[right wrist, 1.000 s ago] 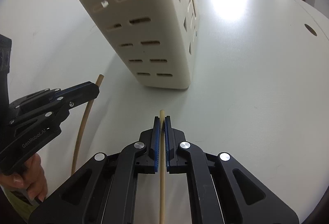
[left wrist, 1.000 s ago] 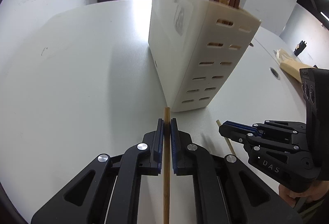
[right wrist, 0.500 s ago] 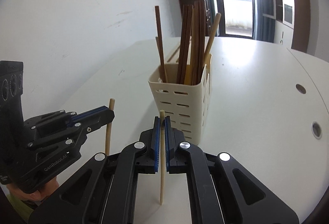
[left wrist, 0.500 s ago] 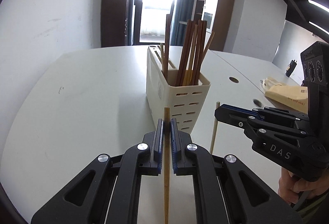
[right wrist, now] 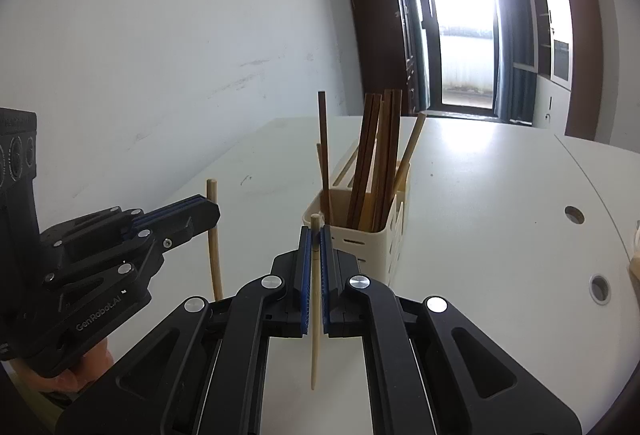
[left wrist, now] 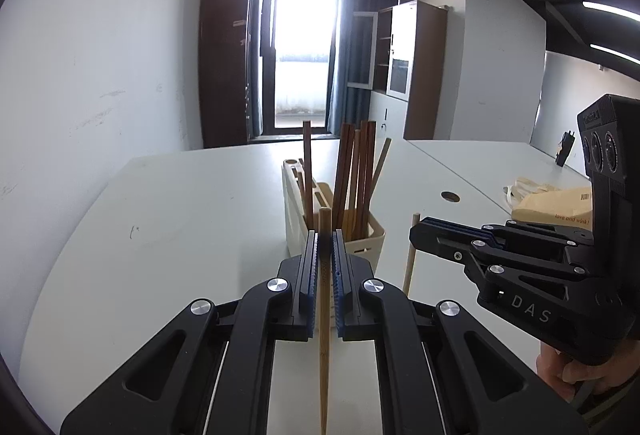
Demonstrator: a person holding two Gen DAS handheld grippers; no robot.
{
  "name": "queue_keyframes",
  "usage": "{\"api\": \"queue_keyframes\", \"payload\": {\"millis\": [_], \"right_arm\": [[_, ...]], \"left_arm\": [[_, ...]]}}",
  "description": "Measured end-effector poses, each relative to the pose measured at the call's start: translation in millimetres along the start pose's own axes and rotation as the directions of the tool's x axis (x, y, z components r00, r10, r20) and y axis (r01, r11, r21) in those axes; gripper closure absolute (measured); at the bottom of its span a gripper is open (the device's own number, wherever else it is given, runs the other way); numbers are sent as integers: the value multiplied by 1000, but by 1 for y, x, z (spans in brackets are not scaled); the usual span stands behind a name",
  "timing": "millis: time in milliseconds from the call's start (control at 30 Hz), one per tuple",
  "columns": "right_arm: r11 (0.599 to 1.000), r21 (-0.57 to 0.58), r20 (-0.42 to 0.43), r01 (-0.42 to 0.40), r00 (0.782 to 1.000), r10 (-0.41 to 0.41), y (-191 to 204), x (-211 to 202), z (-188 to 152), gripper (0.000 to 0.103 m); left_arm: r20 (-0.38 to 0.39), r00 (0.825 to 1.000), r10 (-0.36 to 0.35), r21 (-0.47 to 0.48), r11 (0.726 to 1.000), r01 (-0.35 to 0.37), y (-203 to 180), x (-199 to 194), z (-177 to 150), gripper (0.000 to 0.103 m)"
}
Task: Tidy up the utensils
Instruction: 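Lift both light wooden chopsticks upright and carry them over the cream holder, then lower both held chopsticks into the cream holder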
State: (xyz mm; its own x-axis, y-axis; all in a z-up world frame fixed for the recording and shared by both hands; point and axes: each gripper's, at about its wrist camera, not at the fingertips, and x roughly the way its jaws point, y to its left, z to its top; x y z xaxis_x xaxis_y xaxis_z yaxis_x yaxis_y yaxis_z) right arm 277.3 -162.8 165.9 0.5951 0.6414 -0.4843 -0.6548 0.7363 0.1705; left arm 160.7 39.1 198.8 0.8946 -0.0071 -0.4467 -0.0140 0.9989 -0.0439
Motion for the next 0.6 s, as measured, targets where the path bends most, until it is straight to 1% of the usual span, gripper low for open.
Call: {"api": "queue_keyframes", "payload": {"millis": [167, 267, 300, 367, 400, 467, 500, 600], "right_arm": [[1000, -10, 74, 22, 997, -22, -5, -13, 17, 98], [1000, 12, 113, -19, 993, 17, -14, -19, 26, 98], [1000, 12, 132, -12, 991, 10, -15, -22, 29, 98], [1000, 6, 183, 5, 983, -6, -18, -28, 35, 98], [1000, 7, 207, -3, 978, 1, -20, -30, 37, 98], [1000, 11, 250, -20, 968, 16, -23, -35, 42, 98], [1000, 8, 274, -23, 962, 20, -24, -36, 43, 98], [999, 3, 345, -39, 938, 36, -27, -40, 46, 98]], "left_arm": [[71, 997, 9, 6, 1000, -9, -3, -6, 14, 97], [121, 993, 18, 17, 1000, -20, -6, -9, 23, 97], [144, 989, 23, 17, 1000, -25, -7, -11, 27, 97], [196, 980, 33, 21, 999, -38, -10, -15, 32, 97], [219, 975, 27, 17, 999, -31, -10, -17, 35, 97], [254, 966, 54, 5, 998, -57, -10, -20, 41, 97], [283, 957, 57, -3, 998, -58, -11, -24, 43, 97], [339, 939, 56, -18, 998, -54, -13, -31, 49, 97]]}}
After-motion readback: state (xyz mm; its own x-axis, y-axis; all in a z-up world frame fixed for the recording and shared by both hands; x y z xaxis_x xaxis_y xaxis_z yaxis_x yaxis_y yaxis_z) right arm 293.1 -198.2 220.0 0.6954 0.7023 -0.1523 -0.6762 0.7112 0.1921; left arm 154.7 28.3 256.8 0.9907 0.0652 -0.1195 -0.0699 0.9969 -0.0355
